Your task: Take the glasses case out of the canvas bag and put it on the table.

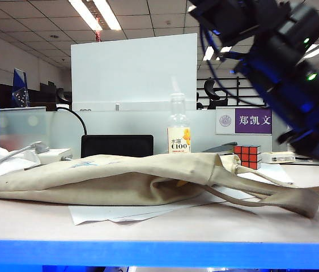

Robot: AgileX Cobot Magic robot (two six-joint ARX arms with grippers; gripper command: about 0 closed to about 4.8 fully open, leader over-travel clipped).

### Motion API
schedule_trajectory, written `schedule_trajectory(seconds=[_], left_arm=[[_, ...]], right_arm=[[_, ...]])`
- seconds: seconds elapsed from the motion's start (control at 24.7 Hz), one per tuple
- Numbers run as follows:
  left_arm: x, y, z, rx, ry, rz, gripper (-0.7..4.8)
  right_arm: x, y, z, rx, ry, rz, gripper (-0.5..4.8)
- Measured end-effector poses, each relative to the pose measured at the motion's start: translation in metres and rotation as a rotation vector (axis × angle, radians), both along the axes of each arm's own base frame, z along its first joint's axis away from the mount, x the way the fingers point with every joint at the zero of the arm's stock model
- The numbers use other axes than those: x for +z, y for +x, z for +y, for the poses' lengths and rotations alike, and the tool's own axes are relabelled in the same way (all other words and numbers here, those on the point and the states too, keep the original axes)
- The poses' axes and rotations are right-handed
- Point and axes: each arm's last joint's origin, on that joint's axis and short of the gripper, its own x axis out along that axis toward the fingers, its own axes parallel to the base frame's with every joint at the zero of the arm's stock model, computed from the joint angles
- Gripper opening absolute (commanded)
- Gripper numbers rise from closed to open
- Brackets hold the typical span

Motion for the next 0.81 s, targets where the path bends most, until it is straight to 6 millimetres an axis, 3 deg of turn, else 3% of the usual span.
schedule_trajectory(seconds=[0.08,0.16,0.2,0.24,0.32,0.45,0.69,0.81], left_arm=[[0.01,0.008,-0.011,0.024,-0.099,0.045,1.48],[0.018,0.015,-0.013,0.048,-0.145,0.099,1.65],[0.017,0.018,-0.01,0.057,-0.135,0.116,1.96],[0.015,0.021,-0.007,0.069,-0.112,0.135,2.93],[0.006,0.023,0.004,0.099,-0.001,0.21,3.44],[-0.005,0.015,0.011,0.057,0.129,0.215,3.44],[-0.008,-0.01,-0.003,-0.01,0.158,0.112,3.42],[-0.022,-0.009,-0.008,-0.001,0.173,0.095,3.33]], right_arm=[[0.0,0.0,0.0,0.0,0.0,0.001,-0.08],[-0.002,-0.001,0.0,0.0,-0.005,0.019,-0.08],[-0.002,-0.001,0.0,0.0,-0.007,0.027,-0.08],[-0.002,-0.001,0.0,0.0,-0.007,0.028,-0.08],[-0.002,-0.001,0.0,0.0,-0.007,0.028,-0.08],[-0.002,-0.001,0.0,-0.003,-0.008,0.028,-0.08],[-0.002,-0.001,-0.001,-0.021,-0.017,0.025,-0.08],[-0.002,-0.001,-0.001,-0.021,-0.017,0.025,-0.08]])
